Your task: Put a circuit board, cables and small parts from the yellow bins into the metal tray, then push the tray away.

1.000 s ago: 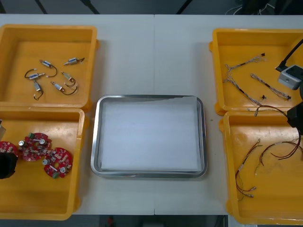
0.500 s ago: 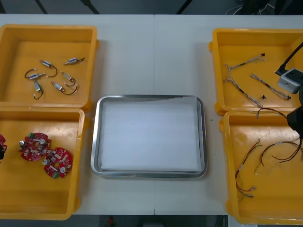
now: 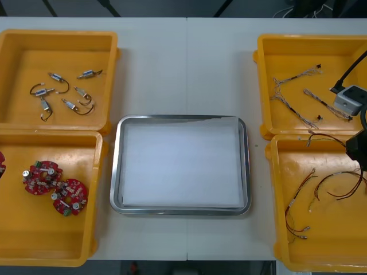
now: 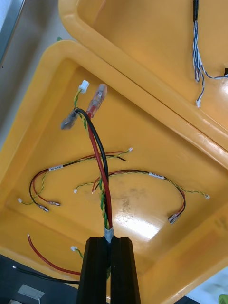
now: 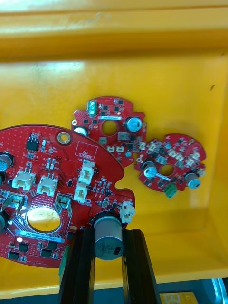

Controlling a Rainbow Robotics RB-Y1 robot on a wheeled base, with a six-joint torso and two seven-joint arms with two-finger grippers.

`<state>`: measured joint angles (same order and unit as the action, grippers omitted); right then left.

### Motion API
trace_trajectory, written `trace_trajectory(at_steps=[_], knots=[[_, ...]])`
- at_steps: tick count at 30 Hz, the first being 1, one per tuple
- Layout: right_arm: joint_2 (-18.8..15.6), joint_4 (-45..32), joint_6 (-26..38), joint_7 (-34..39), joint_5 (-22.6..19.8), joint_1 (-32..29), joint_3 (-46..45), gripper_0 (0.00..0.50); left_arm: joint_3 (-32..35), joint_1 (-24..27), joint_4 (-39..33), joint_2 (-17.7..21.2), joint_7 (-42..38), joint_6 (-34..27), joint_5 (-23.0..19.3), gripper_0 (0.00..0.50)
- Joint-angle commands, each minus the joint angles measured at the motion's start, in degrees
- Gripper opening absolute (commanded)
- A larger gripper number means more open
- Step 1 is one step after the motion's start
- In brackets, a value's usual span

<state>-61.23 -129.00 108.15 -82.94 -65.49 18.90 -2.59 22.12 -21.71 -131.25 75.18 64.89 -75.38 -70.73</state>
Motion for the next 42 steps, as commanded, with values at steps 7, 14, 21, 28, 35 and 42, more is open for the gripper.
trace_trajectory(at_steps=[7,14,21,28,35,42], knots=[[-2.4,-1.6,-0.7,1.6,-0.7,-0.5,-1.7,0.000,-5.2,10.0,-3.7,5.9,-18.4,-0.7,-2.4,0.000],[-2.4,-1.6,-0.7,1.6,-0.7,-0.5,-1.7,0.000,-12.5,19.8,-6.7,5.9,-30.1,-3.7,-2.2,0.000],[-2.4,-1.6,-0.7,1.6,-0.7,-0.5,-1.7,0.000,-22.9,31.8,-8.8,1.4,-44.1,-8.6,1.6,0.000],[-2.4,-1.6,-0.7,1.6,-0.7,-0.5,-1.7,0.000,-37.5,43.7,-9.8,-5.4,-56.9,-13.8,11.0,0.000],[-2.4,-1.6,-0.7,1.6,-0.7,-0.5,-1.7,0.000,-47.1,51.8,-8.3,-9.9,-64.2,-15.7,13.9,0.000],[-2.4,-1.6,-0.7,1.6,-0.7,-0.5,-1.7,0.000,-54.6,60.0,-5.5,-15.3,-66.9,-19.8,16.4,0.000]])
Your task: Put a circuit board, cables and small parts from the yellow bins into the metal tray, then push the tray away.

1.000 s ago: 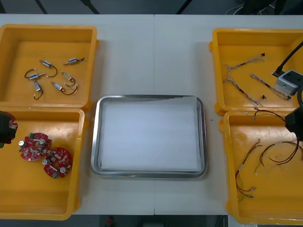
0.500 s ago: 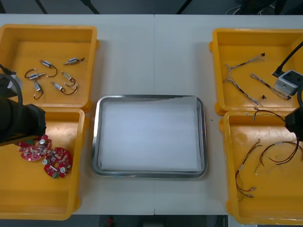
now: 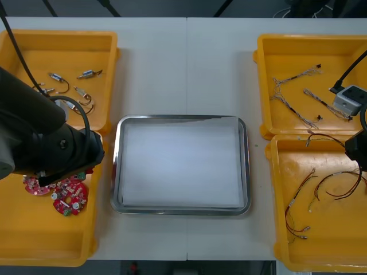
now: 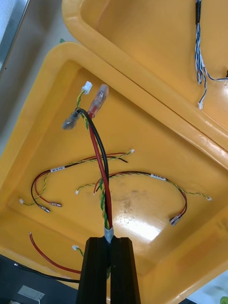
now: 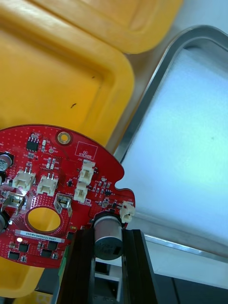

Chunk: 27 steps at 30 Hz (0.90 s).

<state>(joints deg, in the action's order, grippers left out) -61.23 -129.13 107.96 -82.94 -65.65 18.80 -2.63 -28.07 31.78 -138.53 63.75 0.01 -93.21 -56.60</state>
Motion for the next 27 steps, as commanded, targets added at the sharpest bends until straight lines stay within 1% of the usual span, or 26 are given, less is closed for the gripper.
trace_trajectory(at_steps=[1,2,3,6,8,13,15,18,21,27], knots=[[-2.4,-1.5,-0.5,1.6,-0.5,-0.4,-1.7,0.000,-4.8,6.9,2.0,-4.4,-2.8,-2.1,2.5,0.000],[-2.4,-1.5,-0.5,1.6,-0.5,-0.4,-1.7,0.000,-5.8,7.5,2.5,-5.7,-4.1,-2.1,3.5,0.000],[-2.4,-1.5,-0.5,1.6,-0.5,-0.4,-1.7,0.000,-6.1,7.8,2.6,-6.1,-4.5,-2.1,4.0,0.000],[-2.4,-1.5,-0.5,1.6,-0.5,-0.4,-1.7,0.000,-9.1,8.8,3.1,-9.4,-7.2,-2.5,7.6,0.000],[-2.4,-1.5,-0.5,1.6,-0.5,-0.4,-1.7,0.000,-10.3,9.2,3.3,-10.8,-8.4,-2.9,9.0,0.000],[-2.4,-1.5,-0.5,1.6,-0.5,-0.4,-1.7,0.000,-13.0,9.4,4.9,-14.7,-9.0,-3.5,12.6,0.000],[-2.4,-1.5,-0.5,1.6,-0.5,-0.4,-1.7,0.000,-15.0,9.9,6.4,-16.6,-9.2,-3.6,15.3,0.000],[-2.4,-1.5,-0.5,1.6,-0.5,-0.4,-1.7,0.000,-17.5,10.6,8.6,-18.9,-9.5,-3.6,18.3,0.000],[-2.4,-1.5,-0.5,1.6,-0.5,-0.4,-1.7,0.000,-19.1,11.5,11.0,-20.9,-9.8,-3.6,19.4,0.000],[-2.4,-1.5,-0.5,1.6,-0.5,-0.4,-1.7,0.000,-20.1,11.9,14.1,-24.3,-10.5,-3.6,19.4,0.000]])
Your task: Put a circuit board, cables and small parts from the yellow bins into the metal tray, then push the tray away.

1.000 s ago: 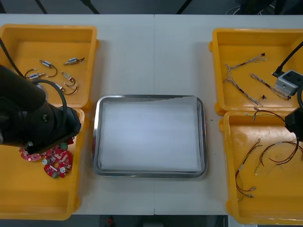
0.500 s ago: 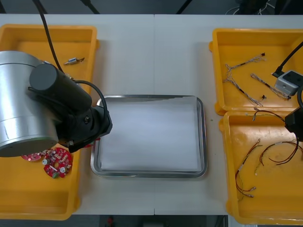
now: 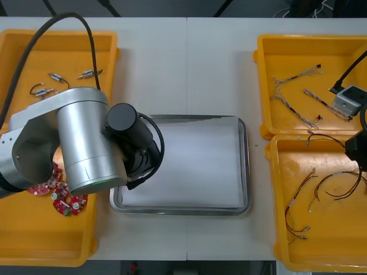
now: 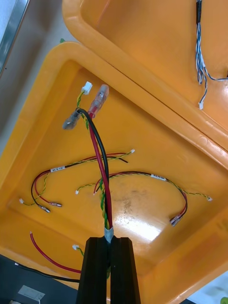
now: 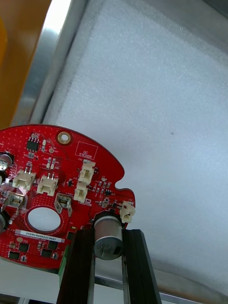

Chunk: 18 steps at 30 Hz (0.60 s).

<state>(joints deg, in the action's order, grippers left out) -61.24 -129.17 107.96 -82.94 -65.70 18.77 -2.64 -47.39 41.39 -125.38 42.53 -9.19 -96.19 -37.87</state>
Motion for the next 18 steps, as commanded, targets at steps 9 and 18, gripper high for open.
trace_trajectory(at_steps=[9,18], knots=[[-2.4,-1.4,-0.5,1.6,-0.5,-0.4,-1.7,0.000,-2.4,1.3,1.3,-4.7,-2.8,-0.6,1.4,0.000],[-2.4,-1.4,-0.5,1.6,-0.5,-0.4,-1.7,0.000,-4.3,0.2,2.8,-5.2,-3.1,1.2,3.4,0.002]])
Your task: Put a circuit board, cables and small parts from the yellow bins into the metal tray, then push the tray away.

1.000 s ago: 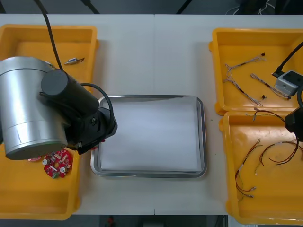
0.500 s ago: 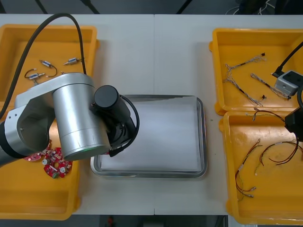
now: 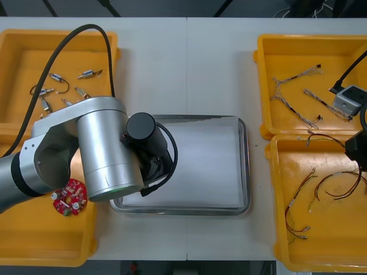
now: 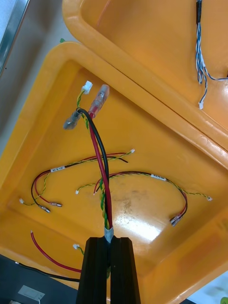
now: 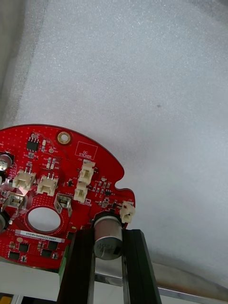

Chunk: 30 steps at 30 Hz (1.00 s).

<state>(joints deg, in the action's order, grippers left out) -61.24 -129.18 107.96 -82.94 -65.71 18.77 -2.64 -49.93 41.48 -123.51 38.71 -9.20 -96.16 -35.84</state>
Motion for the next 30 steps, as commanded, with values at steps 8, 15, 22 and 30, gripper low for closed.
trace_trajectory(at_steps=[8,15,22,30], knots=[[-2.4,-1.4,-0.5,1.6,-0.5,-0.4,-1.7,0.000,-2.7,0.1,4.2,-1.7,-3.4,4.7,1.4,0.002],[-2.4,-1.4,-0.5,1.6,-0.5,-0.4,-1.7,0.000,-3.6,0.0,5.6,-2.1,-3.4,5.5,1.3,0.004],[-2.4,-1.4,-0.5,1.6,-0.5,-0.4,-1.7,0.000,-5.5,0.0,6.0,-2.1,-4.2,6.6,1.2,0.004],[-2.4,-1.4,-0.5,1.6,-0.5,-0.4,-1.7,0.000,-6.8,-0.1,7.5,-2.5,-5.0,8.6,1.2,0.010]])
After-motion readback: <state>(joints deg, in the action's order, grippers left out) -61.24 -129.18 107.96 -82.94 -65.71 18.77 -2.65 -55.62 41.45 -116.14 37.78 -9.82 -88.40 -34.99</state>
